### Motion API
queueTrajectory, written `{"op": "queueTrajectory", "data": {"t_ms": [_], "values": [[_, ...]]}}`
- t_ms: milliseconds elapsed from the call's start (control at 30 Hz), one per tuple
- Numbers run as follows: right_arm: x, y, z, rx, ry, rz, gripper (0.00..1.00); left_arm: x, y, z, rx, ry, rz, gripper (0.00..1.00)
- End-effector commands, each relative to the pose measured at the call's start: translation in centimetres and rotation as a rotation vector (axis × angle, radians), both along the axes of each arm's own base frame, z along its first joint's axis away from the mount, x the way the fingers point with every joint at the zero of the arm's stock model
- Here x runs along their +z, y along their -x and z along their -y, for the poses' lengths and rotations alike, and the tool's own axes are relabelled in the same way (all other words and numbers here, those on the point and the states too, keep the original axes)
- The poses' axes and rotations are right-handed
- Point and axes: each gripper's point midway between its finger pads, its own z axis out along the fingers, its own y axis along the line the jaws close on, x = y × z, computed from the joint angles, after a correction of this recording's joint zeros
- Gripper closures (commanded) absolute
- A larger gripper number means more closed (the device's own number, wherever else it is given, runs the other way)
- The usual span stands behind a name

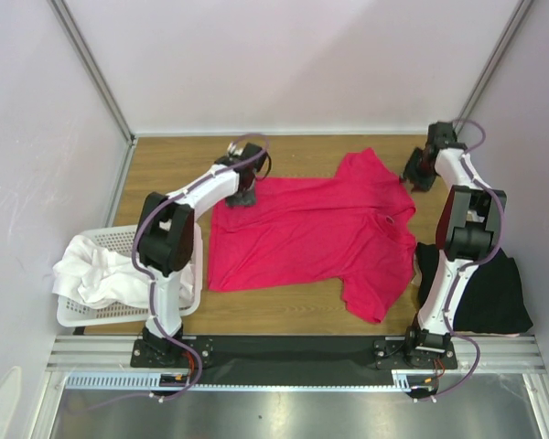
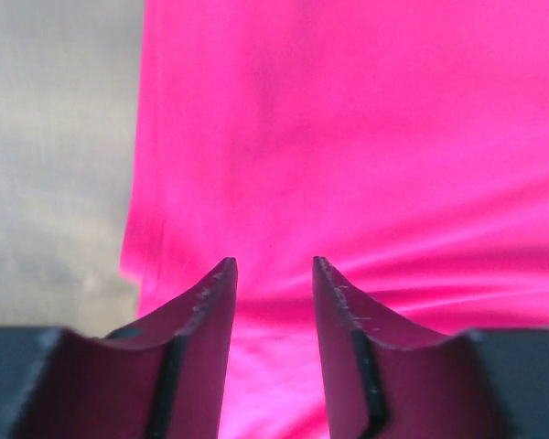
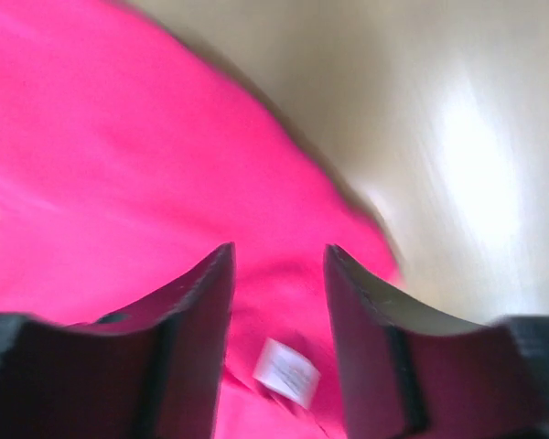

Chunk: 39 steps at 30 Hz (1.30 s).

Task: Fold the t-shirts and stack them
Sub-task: Flatten the tshirt out

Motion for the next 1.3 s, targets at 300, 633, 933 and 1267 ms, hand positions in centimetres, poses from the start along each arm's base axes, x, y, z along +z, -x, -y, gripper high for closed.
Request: {"op": "queueTrajectory", "data": {"t_ms": [300, 633, 933, 1267], "values": [[4.0, -12.2, -2.6, 0.373, -0.08, 0.355, 0.21, 6.1, -12.5, -2.3, 0.043, 0.331, 0.264, 0.44], [0.0, -11.4, -1.6, 0.392, -0.039, 0.25, 0.22, 4.0, -13.0, -3.6, 0.01, 0.312, 0.255, 0.39], [-0.6, -11.7, -2.5, 0.414, -0.082, 0.272, 0.23, 2.4, -12.5, -3.6, 0.015, 0.31, 0.227, 0.39], [-2.3, -13.9, -3.8, 0.465, -0.097, 0.309, 0.24, 1.3, -12.0, -3.9, 0.007, 0.291, 0.195, 0.39]]}}
